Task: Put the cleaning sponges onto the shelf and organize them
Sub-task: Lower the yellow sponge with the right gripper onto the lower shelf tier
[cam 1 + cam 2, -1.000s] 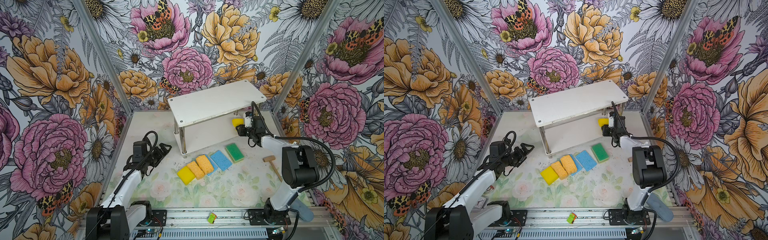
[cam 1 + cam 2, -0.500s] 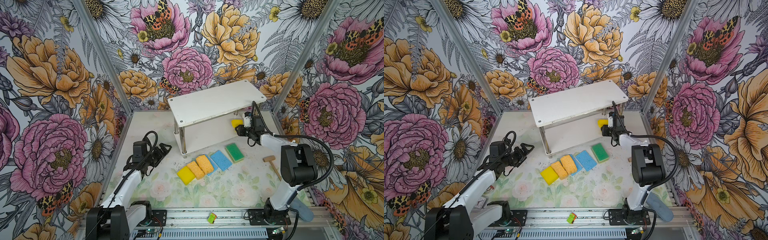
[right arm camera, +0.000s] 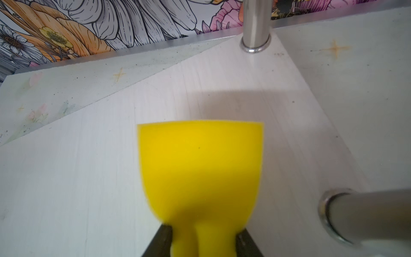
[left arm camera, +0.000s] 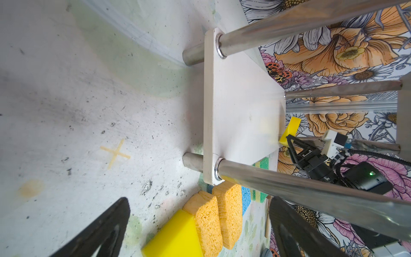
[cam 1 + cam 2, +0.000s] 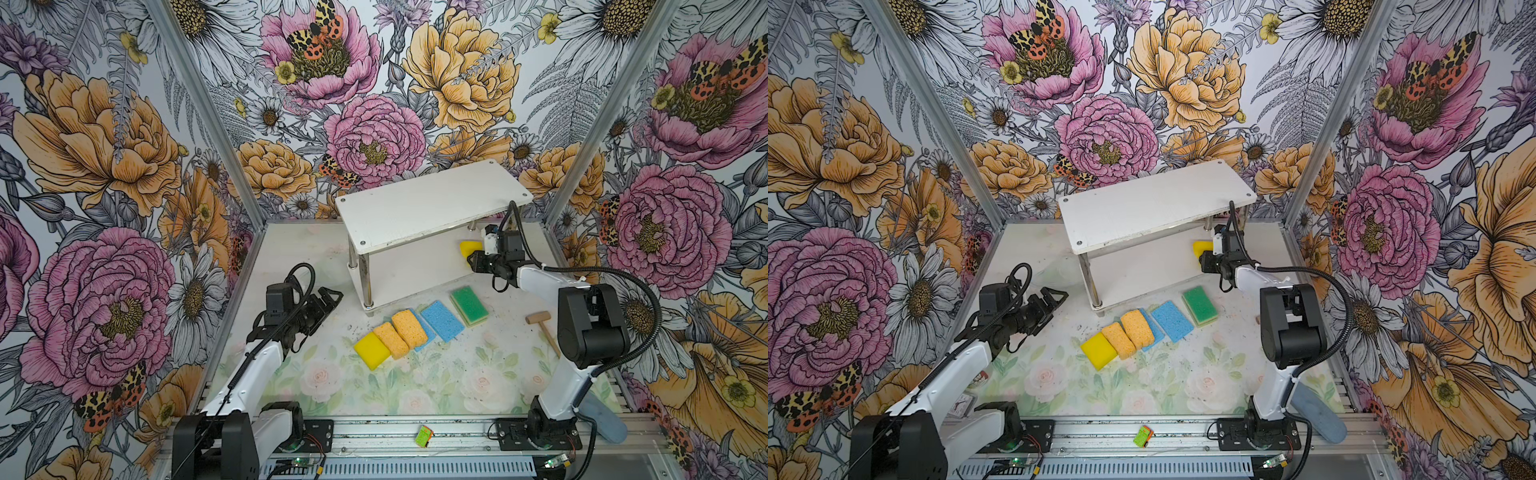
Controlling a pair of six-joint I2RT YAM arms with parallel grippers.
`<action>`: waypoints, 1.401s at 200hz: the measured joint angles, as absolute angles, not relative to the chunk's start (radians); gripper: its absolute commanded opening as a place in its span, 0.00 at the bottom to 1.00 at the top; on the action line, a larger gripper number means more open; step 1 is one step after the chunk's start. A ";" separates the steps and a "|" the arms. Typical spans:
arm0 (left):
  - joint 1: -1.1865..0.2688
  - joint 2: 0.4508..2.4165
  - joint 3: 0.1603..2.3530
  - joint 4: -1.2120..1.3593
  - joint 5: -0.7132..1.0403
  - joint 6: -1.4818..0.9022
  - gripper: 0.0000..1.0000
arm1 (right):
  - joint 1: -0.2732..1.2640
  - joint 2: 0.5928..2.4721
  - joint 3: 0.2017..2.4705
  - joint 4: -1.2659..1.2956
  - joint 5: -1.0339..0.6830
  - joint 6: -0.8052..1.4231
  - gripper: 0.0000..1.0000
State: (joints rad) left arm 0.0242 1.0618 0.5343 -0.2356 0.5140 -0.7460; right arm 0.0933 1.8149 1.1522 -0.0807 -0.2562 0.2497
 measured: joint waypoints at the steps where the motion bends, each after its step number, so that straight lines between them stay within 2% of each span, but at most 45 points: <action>1: 0.024 1.062 0.534 -0.235 0.514 -0.746 0.99 | 0.093 1.815 1.152 -0.081 -0.256 0.250 0.40; 155: 0.030 1.062 0.532 -0.235 0.514 -0.746 0.99 | 0.095 1.835 1.184 -0.123 -0.232 0.234 0.44; 280: 0.031 1.048 0.529 -0.236 0.514 -0.746 0.99 | 0.095 1.835 1.234 -0.226 -0.179 0.063 0.46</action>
